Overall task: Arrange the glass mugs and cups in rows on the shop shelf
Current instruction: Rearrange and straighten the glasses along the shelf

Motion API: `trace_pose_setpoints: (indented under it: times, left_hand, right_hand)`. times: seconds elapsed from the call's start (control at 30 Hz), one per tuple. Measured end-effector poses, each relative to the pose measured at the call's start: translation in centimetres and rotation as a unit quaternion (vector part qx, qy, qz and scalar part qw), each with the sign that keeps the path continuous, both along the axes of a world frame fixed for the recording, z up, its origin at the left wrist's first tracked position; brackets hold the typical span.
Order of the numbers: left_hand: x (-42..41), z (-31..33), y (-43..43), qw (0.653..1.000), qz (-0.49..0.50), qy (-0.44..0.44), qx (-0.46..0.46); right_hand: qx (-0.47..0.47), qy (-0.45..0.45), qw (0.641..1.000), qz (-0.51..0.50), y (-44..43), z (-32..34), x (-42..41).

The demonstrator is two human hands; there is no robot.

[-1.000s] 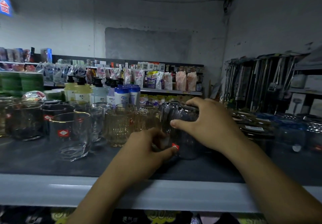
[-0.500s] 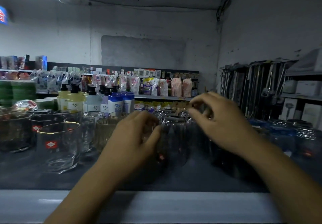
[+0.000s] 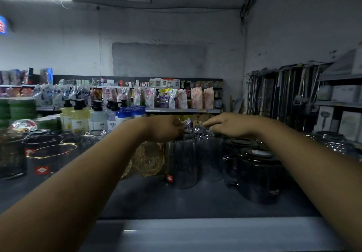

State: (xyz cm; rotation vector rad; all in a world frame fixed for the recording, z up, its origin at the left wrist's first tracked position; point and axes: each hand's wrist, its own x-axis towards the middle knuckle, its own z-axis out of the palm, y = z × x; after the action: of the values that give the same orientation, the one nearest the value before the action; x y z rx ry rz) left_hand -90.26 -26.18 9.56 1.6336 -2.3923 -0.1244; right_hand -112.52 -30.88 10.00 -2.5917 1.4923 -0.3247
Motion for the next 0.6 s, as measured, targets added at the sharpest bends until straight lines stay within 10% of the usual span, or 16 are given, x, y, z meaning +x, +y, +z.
trace_pose_setpoints:
  times: [0.6]
  left_hand:
    - [0.7, -1.7, -1.7, 0.991, -0.004, 0.099, -0.095]
  right_hand:
    - [-0.047, -0.034, 0.998, 0.008, 1.1, -1.3, 0.3]
